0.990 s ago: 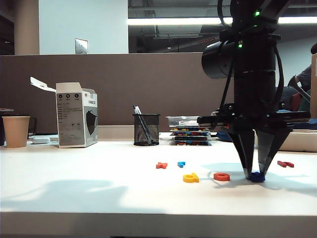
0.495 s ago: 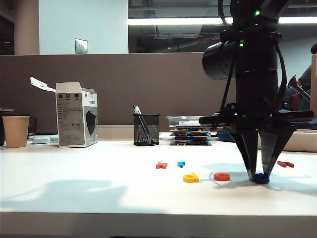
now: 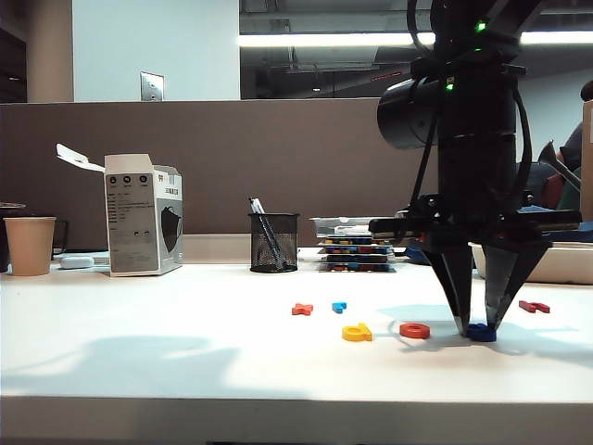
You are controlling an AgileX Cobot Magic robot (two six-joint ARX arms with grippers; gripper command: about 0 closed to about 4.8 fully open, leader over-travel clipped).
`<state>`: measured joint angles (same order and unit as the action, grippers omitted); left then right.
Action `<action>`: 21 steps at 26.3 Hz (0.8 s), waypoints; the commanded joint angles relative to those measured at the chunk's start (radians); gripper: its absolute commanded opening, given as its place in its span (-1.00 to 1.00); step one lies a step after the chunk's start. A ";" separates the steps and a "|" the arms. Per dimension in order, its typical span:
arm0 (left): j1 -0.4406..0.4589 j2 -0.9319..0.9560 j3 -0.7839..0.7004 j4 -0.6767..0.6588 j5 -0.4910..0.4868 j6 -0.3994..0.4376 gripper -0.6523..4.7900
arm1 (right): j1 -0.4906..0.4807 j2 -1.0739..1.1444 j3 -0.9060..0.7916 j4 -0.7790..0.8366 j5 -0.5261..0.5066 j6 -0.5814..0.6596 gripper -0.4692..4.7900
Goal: Select the appropriate letters from the row of letter magnets placed on the table to arrange into the word "dog".
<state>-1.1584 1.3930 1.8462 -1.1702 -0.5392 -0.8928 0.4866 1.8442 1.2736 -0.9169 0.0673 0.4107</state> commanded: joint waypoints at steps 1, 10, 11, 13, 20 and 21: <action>0.001 -0.003 0.002 0.005 -0.006 -0.005 -0.78 | 0.000 -0.010 0.001 -0.003 0.001 -0.003 -0.13; 0.001 -0.003 0.002 0.005 -0.006 -0.005 -0.78 | -0.002 -0.111 0.002 -0.007 0.010 -0.019 -0.14; 0.001 -0.003 0.002 0.005 -0.006 -0.005 -0.78 | -0.005 -0.142 0.002 -0.005 0.021 -0.027 -0.18; 0.001 -0.003 0.002 0.005 -0.006 -0.005 -0.78 | -0.010 -0.185 0.002 -0.003 0.034 -0.045 -0.43; 0.001 -0.003 0.002 0.005 -0.006 -0.005 -0.78 | -0.039 -0.380 0.002 0.014 0.075 -0.103 -0.85; 0.001 -0.003 0.002 0.005 -0.007 -0.005 -0.78 | -0.041 -0.402 0.002 0.020 0.091 -0.111 -0.85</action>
<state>-1.1584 1.3930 1.8462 -1.1702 -0.5392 -0.8925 0.4500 1.4708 1.2739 -0.9207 0.1295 0.3222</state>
